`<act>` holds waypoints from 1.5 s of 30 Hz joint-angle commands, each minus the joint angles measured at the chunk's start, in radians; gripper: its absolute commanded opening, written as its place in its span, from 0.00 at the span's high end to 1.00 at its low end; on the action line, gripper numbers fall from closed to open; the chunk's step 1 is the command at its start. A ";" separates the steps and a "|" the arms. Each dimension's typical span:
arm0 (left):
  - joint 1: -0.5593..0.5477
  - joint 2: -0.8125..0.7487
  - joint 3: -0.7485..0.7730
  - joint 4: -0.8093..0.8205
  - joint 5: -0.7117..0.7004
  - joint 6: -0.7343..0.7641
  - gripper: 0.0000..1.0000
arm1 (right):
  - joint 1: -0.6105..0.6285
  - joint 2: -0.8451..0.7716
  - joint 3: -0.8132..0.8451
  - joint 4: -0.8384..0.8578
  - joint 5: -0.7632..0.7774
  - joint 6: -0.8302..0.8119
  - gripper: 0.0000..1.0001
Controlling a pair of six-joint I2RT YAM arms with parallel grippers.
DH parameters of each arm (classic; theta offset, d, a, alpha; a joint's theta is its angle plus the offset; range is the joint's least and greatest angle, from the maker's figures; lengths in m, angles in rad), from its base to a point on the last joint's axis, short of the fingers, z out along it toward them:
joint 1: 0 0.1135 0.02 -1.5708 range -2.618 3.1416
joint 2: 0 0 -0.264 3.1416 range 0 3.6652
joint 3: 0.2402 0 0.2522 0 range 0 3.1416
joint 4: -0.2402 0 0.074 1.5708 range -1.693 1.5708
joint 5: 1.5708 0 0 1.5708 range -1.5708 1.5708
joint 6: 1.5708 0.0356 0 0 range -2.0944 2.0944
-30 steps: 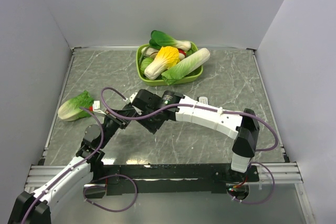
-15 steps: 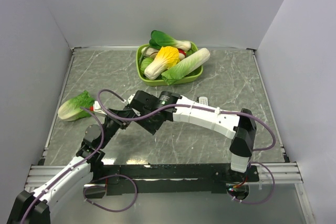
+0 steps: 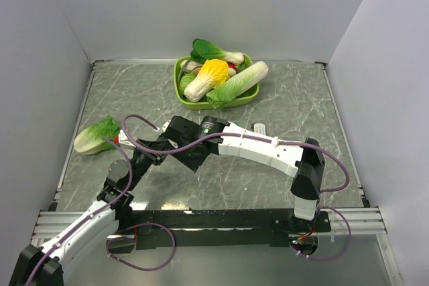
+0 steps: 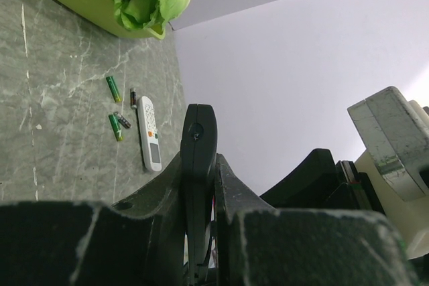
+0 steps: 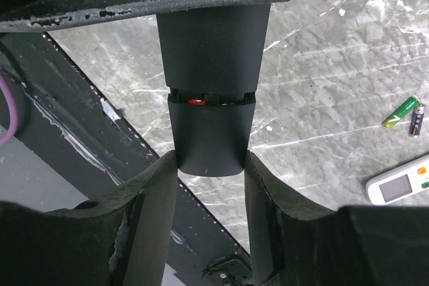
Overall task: Load the batteries into the remote control
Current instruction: Load the battery cover into the remote control.
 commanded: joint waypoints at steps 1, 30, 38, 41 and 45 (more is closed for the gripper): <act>-0.008 -0.031 -0.128 0.133 -0.015 -0.069 0.99 | 0.013 0.014 0.030 -0.012 -0.002 0.019 0.55; -0.008 -0.030 -0.134 0.156 0.011 -0.076 0.99 | 0.010 -0.030 0.045 0.002 0.005 0.013 0.33; -0.008 -0.019 -0.137 0.156 0.010 -0.082 0.99 | 0.008 -0.047 0.076 0.008 0.018 0.012 0.06; -0.008 -0.021 -0.137 0.142 0.005 -0.088 0.99 | 0.008 -0.066 0.080 0.022 0.008 0.010 0.00; -0.008 -0.022 -0.137 0.125 -0.004 -0.101 0.99 | 0.005 -0.102 0.074 0.043 0.010 0.005 0.00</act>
